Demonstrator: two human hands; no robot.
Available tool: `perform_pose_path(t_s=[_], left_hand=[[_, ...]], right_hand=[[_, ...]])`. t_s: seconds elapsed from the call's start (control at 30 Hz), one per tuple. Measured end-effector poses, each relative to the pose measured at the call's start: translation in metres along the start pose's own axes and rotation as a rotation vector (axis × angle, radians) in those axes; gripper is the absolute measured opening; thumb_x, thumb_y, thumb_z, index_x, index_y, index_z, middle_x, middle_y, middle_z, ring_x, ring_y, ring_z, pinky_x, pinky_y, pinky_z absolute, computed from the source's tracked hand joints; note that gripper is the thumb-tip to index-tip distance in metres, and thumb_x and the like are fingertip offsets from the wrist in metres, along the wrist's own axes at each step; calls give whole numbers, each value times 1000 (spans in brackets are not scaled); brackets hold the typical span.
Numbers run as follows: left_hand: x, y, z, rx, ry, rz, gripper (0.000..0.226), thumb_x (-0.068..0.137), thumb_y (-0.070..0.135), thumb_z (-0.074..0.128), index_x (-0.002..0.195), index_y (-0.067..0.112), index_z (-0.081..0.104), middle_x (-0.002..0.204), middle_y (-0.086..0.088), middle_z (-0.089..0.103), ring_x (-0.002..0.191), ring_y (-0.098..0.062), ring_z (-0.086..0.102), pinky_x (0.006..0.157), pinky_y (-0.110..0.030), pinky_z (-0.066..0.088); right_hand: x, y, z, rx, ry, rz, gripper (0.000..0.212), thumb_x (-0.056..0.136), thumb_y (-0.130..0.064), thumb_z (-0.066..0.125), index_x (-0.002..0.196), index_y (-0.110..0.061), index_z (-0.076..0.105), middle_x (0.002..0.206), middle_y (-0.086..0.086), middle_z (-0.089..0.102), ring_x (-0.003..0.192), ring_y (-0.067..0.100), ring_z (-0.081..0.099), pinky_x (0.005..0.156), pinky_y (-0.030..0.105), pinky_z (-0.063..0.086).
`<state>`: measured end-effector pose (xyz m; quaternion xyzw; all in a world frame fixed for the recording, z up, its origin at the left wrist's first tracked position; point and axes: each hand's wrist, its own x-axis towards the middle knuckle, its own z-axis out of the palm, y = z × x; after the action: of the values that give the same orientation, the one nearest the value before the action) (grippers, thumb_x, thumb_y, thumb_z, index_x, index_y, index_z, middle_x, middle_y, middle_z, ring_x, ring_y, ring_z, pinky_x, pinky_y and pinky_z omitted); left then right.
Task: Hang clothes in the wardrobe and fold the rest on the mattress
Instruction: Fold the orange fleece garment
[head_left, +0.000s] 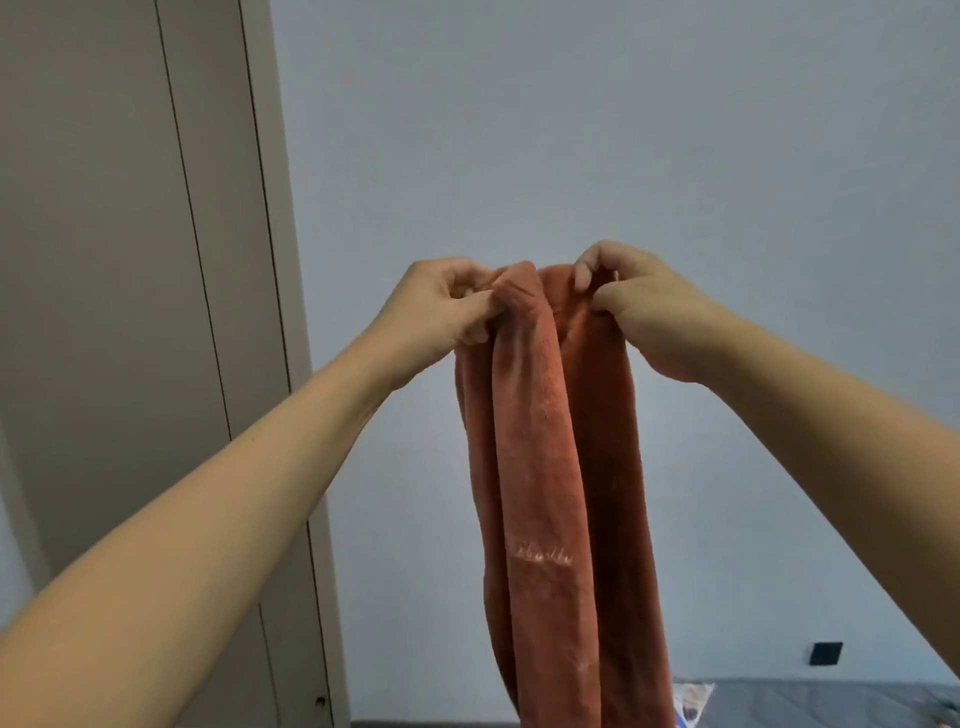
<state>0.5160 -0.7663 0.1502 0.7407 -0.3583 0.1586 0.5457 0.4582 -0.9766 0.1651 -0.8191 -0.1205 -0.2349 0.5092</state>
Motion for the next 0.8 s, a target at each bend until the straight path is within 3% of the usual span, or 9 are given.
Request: perform_pose_path(t_s=[0.13, 0.23, 0.3, 0.43, 0.5, 0.6, 0.67, 0.73, 0.8], left_hand=[[19, 2, 10, 227, 86, 128, 15, 95, 32, 63, 81, 36, 66, 99, 19, 46, 109, -4, 50, 92, -20, 41], [27, 8, 18, 230, 12, 189, 14, 97, 27, 57, 85, 30, 64, 77, 24, 59, 78, 3, 56, 73, -17, 43], [31, 10, 20, 226, 10, 220, 12, 97, 26, 58, 88, 24, 65, 75, 20, 61, 71, 0, 56, 68, -17, 43], [35, 13, 20, 157, -15, 205, 13, 97, 25, 61, 90, 16, 68, 79, 9, 63, 70, -4, 58, 65, -21, 47], [34, 12, 20, 129, -30, 208, 14, 96, 27, 62, 91, 15, 69, 78, 9, 64, 70, -4, 59, 63, -21, 48], [27, -3, 13, 131, -118, 133, 17, 90, 41, 65, 95, 24, 65, 79, 10, 66, 72, -4, 61, 60, -21, 49], [18, -30, 9, 290, -220, -14, 29, 77, 58, 69, 98, 40, 58, 93, 11, 68, 100, -10, 56, 81, -29, 48], [5, -65, 18, 542, -274, -111, 29, 71, 62, 66, 92, 46, 54, 97, 15, 61, 111, -11, 35, 98, -34, 26], [-1, -92, 38, 673, -229, -121, 16, 72, 50, 58, 82, 38, 55, 95, 17, 48, 108, -13, 28, 93, -34, 14]], right_hand=[[-6, -6, -6, -79, 30, -4, 36, 80, 8, 30, 69, -16, 54, 49, -9, 48, 41, 4, 39, 40, 16, 28], [-9, -11, -11, -19, -29, 33, 15, 82, -15, 43, 79, -9, 56, 61, -6, 56, 56, 4, 50, 58, 21, 40], [-6, -10, -15, -56, -90, 52, 36, 74, -34, 52, 92, -4, 59, 88, 6, 64, 82, 15, 57, 79, 34, 44], [1, -3, -12, -114, -72, 71, 45, 66, -43, 74, 97, -13, 62, 111, 5, 65, 100, 18, 65, 90, 37, 52], [5, 3, -9, -135, -46, 62, 35, 73, -38, 78, 96, -16, 64, 104, 1, 66, 94, 14, 67, 81, 31, 55], [9, 9, 0, -119, 13, 39, 13, 75, -26, 70, 78, -19, 59, 70, -10, 59, 66, 7, 56, 60, 24, 44], [9, 17, 6, -37, 98, 72, 11, 69, -25, 62, 77, -20, 58, 66, -6, 50, 61, 11, 47, 57, 27, 36], [7, 27, 14, 51, 159, 130, 10, 69, -21, 57, 78, -19, 57, 64, -4, 46, 57, 12, 42, 54, 26, 32], [2, 42, 21, 61, 150, 183, 4, 69, -16, 55, 72, -19, 56, 58, -7, 47, 53, 9, 41, 51, 23, 32]])
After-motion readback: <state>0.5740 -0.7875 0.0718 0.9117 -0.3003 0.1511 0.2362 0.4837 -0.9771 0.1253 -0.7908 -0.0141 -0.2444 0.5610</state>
